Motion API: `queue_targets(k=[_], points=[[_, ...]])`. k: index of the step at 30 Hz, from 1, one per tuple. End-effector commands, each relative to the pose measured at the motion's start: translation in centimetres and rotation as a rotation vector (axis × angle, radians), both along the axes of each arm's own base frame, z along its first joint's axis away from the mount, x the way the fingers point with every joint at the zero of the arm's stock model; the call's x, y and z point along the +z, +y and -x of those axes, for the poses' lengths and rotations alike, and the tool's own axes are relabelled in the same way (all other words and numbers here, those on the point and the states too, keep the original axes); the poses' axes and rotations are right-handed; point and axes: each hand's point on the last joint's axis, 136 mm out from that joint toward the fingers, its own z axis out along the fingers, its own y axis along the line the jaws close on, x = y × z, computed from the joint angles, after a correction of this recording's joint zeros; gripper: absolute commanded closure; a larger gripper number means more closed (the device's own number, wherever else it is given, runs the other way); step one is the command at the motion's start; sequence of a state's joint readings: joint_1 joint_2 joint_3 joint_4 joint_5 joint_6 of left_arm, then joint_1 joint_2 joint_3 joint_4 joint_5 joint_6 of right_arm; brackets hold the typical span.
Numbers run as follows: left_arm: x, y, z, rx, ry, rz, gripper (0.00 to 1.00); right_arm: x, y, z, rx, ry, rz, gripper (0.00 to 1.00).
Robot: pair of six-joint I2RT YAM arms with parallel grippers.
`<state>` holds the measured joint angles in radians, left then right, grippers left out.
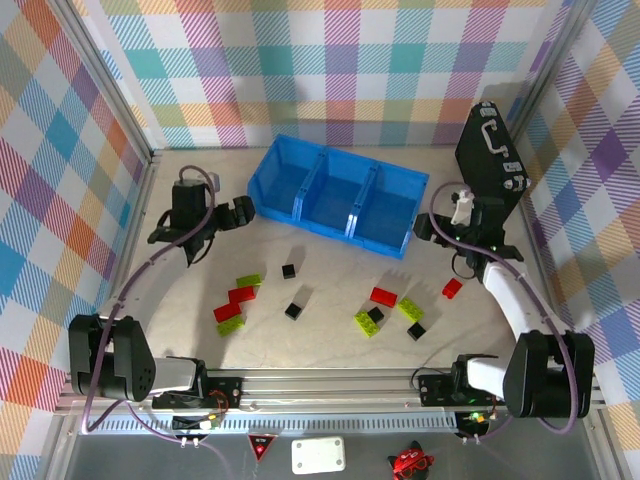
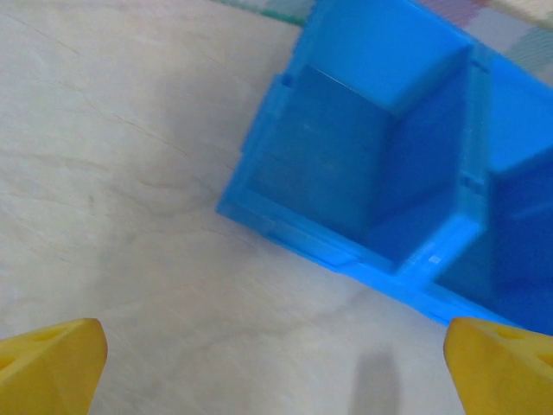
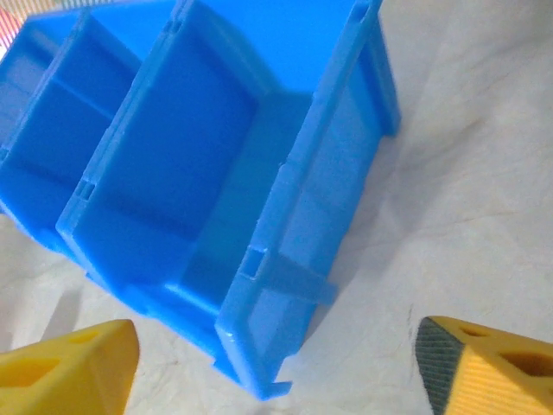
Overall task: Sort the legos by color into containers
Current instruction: Rotate the container at the top-center of the table.
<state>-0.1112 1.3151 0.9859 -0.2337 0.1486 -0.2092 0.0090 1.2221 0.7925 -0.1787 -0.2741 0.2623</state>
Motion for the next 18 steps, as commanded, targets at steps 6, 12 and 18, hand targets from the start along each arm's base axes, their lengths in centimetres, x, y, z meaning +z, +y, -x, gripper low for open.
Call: queue_targets(k=[6, 12, 18], points=[[0.4, -1.4, 3.8, -0.146, 0.166, -0.042, 0.0, -2.7, 2.4, -0.4, -0.035, 0.249, -0.02, 0.25], [-1.1, -1.7, 3.7, -0.182, 0.171, -0.03, 0.0, -4.1, 3.6, -2.4, -0.033, 0.293, 0.017, 0.35], [-1.5, -2.4, 4.0, -0.202, 0.177, 0.009, 0.0, -5.2, 4.0, -4.4, -0.025, 0.3, 0.068, 0.52]])
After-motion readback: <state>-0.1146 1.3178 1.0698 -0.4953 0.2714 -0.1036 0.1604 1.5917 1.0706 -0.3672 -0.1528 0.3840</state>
